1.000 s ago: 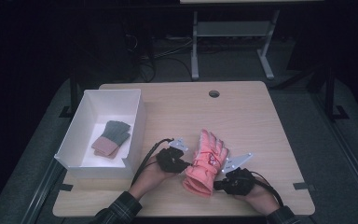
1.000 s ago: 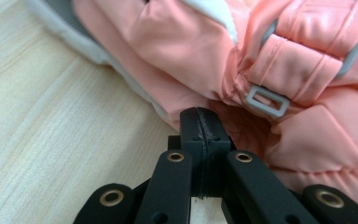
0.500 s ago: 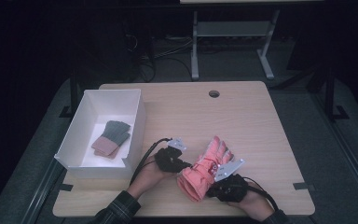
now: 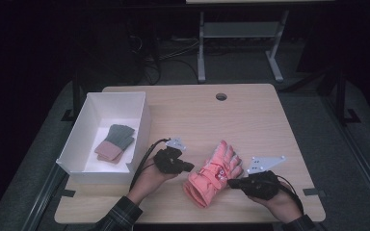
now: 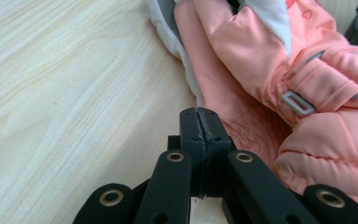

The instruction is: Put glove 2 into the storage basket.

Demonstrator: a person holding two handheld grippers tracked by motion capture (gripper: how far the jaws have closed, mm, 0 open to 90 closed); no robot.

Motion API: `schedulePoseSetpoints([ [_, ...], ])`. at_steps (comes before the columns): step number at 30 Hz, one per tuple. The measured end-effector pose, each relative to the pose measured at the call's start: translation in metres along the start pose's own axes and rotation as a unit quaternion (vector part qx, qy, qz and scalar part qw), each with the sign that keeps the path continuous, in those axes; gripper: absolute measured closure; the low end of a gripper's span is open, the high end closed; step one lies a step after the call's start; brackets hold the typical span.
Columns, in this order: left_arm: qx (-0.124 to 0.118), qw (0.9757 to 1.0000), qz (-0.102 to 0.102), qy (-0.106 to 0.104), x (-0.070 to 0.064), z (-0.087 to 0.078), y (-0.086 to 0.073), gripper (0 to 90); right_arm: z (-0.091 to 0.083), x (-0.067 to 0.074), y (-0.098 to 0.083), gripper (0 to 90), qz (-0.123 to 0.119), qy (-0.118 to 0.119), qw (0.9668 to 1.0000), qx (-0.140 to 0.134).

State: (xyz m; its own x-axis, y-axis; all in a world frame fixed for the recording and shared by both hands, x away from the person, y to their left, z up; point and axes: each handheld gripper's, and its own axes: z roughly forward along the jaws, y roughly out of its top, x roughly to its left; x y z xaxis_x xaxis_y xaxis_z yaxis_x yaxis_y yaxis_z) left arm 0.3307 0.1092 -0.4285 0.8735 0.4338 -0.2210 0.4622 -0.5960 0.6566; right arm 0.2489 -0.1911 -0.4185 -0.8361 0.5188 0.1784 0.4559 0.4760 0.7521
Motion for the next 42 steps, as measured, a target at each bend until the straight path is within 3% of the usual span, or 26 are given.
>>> schedulePoseSetpoints([
  [12,0.003,1.0,-0.008,0.0,0.001,0.0,0.0,89.1,0.015,-0.01,0.009,90.0,0.002,-0.026,0.9996,-0.012],
  [24,-0.001,0.9999,-0.011,0.012,0.002,-0.004,0.003,84.0,0.044,-0.011,0.009,90.0,0.004,-0.044,0.9982,0.04],
  [29,-0.018,0.9998,-0.008,0.009,-0.004,-0.016,0.014,68.2,0.05,-0.012,0.007,90.0,0.01,-0.044,0.9978,0.048],
  [33,-0.027,0.9996,-0.001,-0.011,-0.012,-0.018,0.027,49.9,0.053,-0.012,0.007,90.0,0.015,-0.046,0.9975,0.052],
  [38,-0.032,0.9992,0.005,-0.023,-0.02,-0.008,0.044,34.8,0.055,-0.011,0.008,90.0,0.015,-0.049,0.997,0.058],
  [42,-0.024,0.9991,-0.003,-0.035,-0.018,0.007,0.051,26.9,0.055,-0.011,0.008,90.0,0.017,-0.048,0.9971,0.057],
])
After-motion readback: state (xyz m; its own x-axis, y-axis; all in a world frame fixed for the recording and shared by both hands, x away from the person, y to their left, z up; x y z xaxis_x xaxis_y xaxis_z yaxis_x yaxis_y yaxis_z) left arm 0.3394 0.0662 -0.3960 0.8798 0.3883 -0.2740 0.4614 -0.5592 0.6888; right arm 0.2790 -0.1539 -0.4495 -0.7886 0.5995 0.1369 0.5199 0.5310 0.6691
